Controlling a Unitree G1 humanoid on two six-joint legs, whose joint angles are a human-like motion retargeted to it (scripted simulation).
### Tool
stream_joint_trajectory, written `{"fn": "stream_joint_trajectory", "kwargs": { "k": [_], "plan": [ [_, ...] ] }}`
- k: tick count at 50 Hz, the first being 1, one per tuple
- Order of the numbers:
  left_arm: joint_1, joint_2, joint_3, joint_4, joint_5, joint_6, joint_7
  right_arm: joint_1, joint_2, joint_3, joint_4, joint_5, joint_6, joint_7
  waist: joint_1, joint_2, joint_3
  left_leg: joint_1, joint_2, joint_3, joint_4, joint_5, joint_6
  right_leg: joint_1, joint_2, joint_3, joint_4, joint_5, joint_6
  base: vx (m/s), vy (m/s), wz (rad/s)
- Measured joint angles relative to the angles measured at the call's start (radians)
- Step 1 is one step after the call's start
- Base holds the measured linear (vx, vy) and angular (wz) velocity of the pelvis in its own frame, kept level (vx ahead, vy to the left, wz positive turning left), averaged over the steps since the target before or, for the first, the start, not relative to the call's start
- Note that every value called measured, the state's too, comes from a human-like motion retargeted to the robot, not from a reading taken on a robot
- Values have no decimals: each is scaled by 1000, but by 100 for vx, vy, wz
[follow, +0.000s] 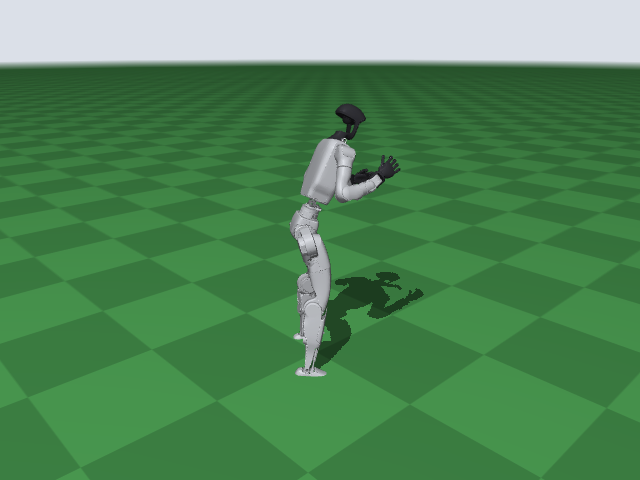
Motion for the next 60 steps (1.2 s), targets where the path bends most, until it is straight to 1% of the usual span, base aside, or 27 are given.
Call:
{"fn": "stream_joint_trajectory", "kwargs": {
  "k": [3, 5, 9, 13, 22, 37, 47, 60],
  "plan": [
    [3, 4, -13, 0, -21, 3, -17, 3, 5, -5, -2, 13, 1, -1, -4, -4, -17, -52, 4, -2, 58, -27, 1, -45, -5, 1, 47, -20, 0, 0, 0, 0],
    [23, -12, -28, -10, -25, -3, -27, 31, 22, -8, -7, 13, -6, -5, -3, -7, -46, -119, 11, -5, 142, -60, 1, -109, -14, 8, 125, -50, -1, 0, 0, 0],
    [-18, 13, -14, 4, -47, -11, -3, -4, 17, -19, 3, 33, -15, -34, 2, -12, -15, -95, 16, -3, 134, -69, -3, -84, -4, 7, 114, -58, -1, 0, 0, 0],
    [-23, 7, -8, 6, -43, -30, 34, -6, 24, -26, -5, 26, -34, -65, 8, -16, -2, -89, 19, -4, 136, -69, -6, -78, -1, 9, 118, -61, -4, 0, 0, 0],
    [-25, -22, 7, 4, -25, -62, 111, -32, 15, -14, -55, 7, -66, -99, 25, -29, 5, -92, 27, -4, 146, -68, -13, -87, 4, 15, 137, -77, -12, 0, 0, 0],
    [-53, -75, -10, 15, -60, -102, 172, -131, -15, 73, -86, 22, -93, -80, 41, -25, -2, -67, 32, -5, 151, -62, -23, -75, 6, 17, 167, -116, -29, 0, 0, 0],
    [-105, -68, -49, 20, -45, -89, 177, -200, -51, 125, -79, -8, -77, -61, 41, -8, -11, -43, 37, 1, 140, -50, -27, -57, 11, 20, 154, -121, -32, 0, 0, 0],
    [-135, -49, -64, 18, -39, -74, 200, -244, -62, 168, -79, 32, -66, -41, 47, 0, -10, -42, 49, 8, 160, -53, -24, -49, 22, 23, 135, -121, -33, 0, 0, 0]
  ]
}}
